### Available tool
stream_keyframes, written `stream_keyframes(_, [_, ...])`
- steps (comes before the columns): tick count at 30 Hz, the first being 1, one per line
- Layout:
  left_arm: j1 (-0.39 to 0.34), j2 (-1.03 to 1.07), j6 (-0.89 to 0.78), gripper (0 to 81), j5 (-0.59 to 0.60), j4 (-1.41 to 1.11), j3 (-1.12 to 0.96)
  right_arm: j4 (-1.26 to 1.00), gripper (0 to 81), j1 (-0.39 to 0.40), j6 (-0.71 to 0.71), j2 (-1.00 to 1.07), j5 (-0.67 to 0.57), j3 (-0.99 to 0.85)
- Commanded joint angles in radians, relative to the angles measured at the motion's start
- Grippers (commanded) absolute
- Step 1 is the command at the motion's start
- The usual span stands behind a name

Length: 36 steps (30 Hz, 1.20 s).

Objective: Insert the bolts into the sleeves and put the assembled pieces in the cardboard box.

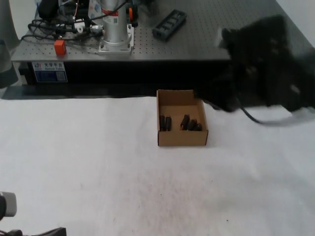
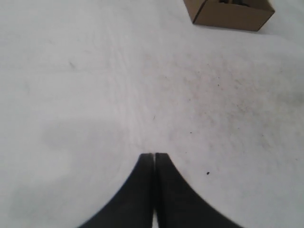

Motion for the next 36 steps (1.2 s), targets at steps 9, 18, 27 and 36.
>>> stream_keyframes(9, [0.002, -0.045, -0.013, 0.7, -0.027, 0.012, 0.020, -0.009, 0.2, -0.002, -0.037, -0.638, -0.079, 0.541])
stream_keyframes(18, [0.002, -0.045, -0.014, 0.7, -0.028, 0.000, 0.020, -0.002, 0.2, -0.002, -0.037, -0.928, -0.079, 0.749])
stream_keyframes(27, [0.002, -0.045, -0.004, 0.7, -0.036, -0.115, 0.144, 0.048, 0.2, -0.002, -0.030, -0.949, -0.066, 0.821])
stream_keyframes(36, [0.002, -0.045, -0.011, 0.7, -0.020, -0.264, 0.282, 0.051, 0.2, -0.002, -0.030, -0.949, -0.067, 0.821])
